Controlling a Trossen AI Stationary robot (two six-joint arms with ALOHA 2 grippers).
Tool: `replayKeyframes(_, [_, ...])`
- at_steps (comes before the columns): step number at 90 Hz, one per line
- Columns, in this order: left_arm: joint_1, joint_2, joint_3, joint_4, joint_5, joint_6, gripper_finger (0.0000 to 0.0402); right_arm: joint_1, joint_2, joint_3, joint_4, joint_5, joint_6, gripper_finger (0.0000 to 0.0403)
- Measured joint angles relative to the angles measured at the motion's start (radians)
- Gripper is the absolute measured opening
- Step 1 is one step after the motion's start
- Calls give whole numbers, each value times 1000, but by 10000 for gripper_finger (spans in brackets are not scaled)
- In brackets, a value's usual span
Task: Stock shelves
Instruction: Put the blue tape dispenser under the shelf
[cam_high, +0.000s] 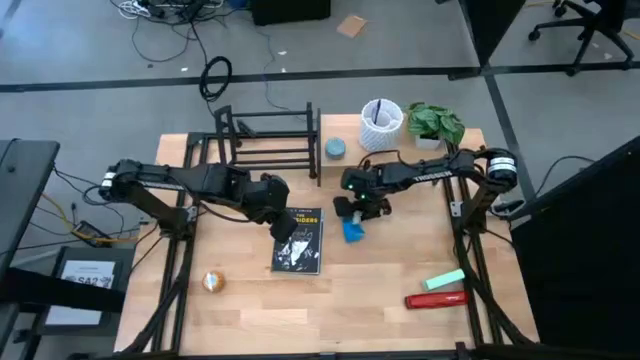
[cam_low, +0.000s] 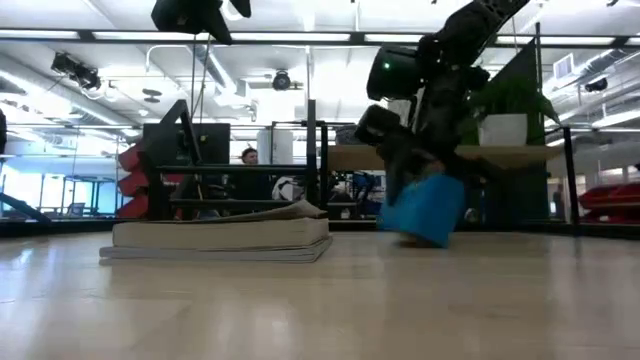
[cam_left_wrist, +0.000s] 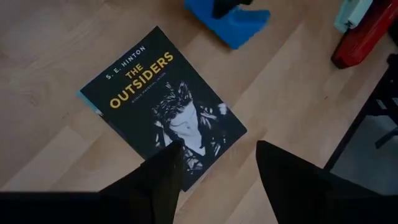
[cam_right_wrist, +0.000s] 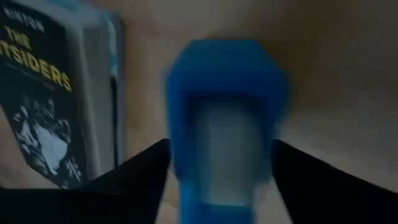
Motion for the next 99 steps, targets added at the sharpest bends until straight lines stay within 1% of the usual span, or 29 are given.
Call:
replayKeyframes(6, [0, 0, 0, -1, 0, 14, 183, -2, -1, 0, -4, 16, -4, 328])
replayKeyframes(12, [0, 0, 0, -12, -7, 30, 183, -1, -15, -1, -9, 36, -26, 350])
replayKeyframes(18, [0, -4, 4, -43, -15, 27, 183, 11, -50, -1, -13, 68, -69, 363])
replayKeyframes(24, [0, -6, 21, -58, -16, 27, 183, 44, -100, -1, -38, 128, -118, 368])
replayKeyframes(32, [-2, -16, 53, -78, -17, 27, 183, 116, -183, -1, -99, 208, -142, 366])
replayKeyframes(38, [-2, -21, 81, -78, -22, 32, 183, 192, -238, -1, -153, 274, -134, 362])
replayKeyframes(44, [-3, -23, 109, -79, -28, 57, 183, 284, -269, -1, -205, 339, -76, 358])
replayKeyframes(50, [-3, -23, 136, -77, -33, 98, 183, 387, -271, -1, -236, 399, 30, 354])
replayKeyframes(59, [-3, -23, 162, -76, -34, 164, 183, 509, -217, -1, -227, 458, 231, 352])
replayKeyframes(68, [-3, -23, 179, -79, -27, 212, 183, 553, -119, -1, -168, 454, 371, 352])
replayKeyframes(72, [-3, -23, 187, -80, -7, 229, 183, 557, -73, 3, -134, 432, 401, 352])
replayKeyframes(79, [-3, -23, 203, -84, 45, 257, 183, 557, 9, 40, -132, 401, 439, 351])
replayKeyframes(89, [-7, -23, 226, -98, 118, 279, 183, 544, 101, 120, -152, 406, 486, 349])
replayKeyframes(99, [-15, -23, 262, -124, 152, 294, 183, 515, 186, 190, -166, 410, 486, 347])
